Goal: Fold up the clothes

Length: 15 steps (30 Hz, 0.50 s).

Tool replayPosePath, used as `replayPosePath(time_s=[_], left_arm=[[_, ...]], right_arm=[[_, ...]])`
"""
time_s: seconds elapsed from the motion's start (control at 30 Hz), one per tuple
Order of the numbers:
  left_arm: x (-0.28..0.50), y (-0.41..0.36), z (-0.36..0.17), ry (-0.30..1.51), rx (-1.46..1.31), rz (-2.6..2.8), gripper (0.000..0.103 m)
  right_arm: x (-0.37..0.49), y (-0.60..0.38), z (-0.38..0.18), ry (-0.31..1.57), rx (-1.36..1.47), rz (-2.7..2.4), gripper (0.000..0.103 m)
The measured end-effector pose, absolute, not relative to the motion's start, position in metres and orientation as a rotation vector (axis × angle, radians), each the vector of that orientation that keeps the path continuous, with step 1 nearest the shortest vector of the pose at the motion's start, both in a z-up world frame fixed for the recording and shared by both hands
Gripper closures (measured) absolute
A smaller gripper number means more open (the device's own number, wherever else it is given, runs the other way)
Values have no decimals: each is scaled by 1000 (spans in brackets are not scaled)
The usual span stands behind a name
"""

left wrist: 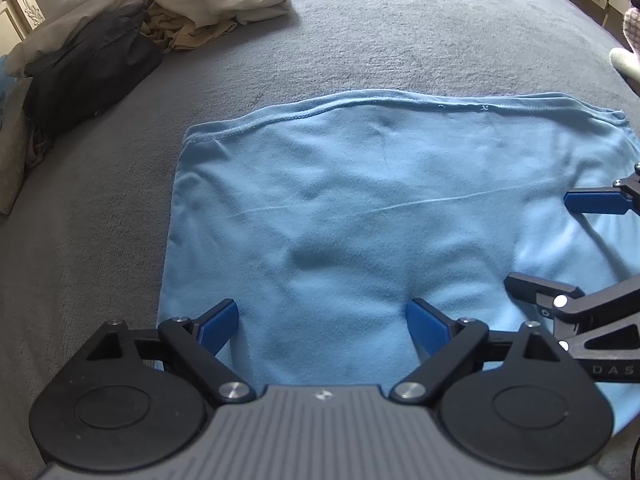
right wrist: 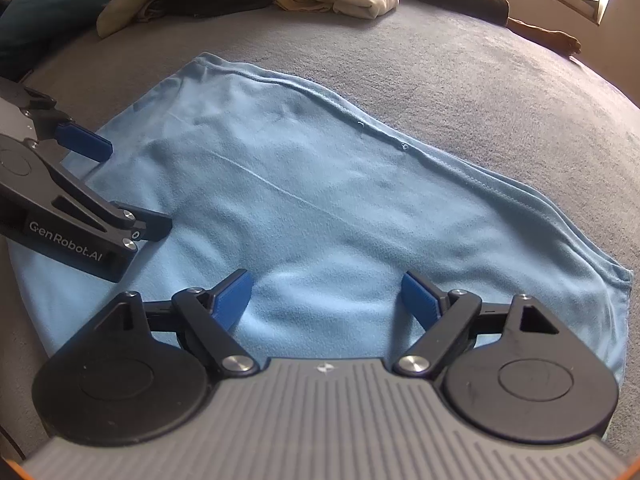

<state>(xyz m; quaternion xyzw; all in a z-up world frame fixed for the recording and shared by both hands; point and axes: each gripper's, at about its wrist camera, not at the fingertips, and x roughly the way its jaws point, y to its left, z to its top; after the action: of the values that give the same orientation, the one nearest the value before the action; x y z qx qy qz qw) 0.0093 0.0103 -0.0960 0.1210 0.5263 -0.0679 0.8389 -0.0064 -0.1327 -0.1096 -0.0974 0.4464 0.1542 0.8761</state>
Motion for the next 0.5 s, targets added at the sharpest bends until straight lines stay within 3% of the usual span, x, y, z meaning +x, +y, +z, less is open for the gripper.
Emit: replayPosePath(time_s=[0.5], left_arm=[[9,10,-97,1122,253,-142,6]], right_arm=[[-7,-135,-113,937,-191,323,18]])
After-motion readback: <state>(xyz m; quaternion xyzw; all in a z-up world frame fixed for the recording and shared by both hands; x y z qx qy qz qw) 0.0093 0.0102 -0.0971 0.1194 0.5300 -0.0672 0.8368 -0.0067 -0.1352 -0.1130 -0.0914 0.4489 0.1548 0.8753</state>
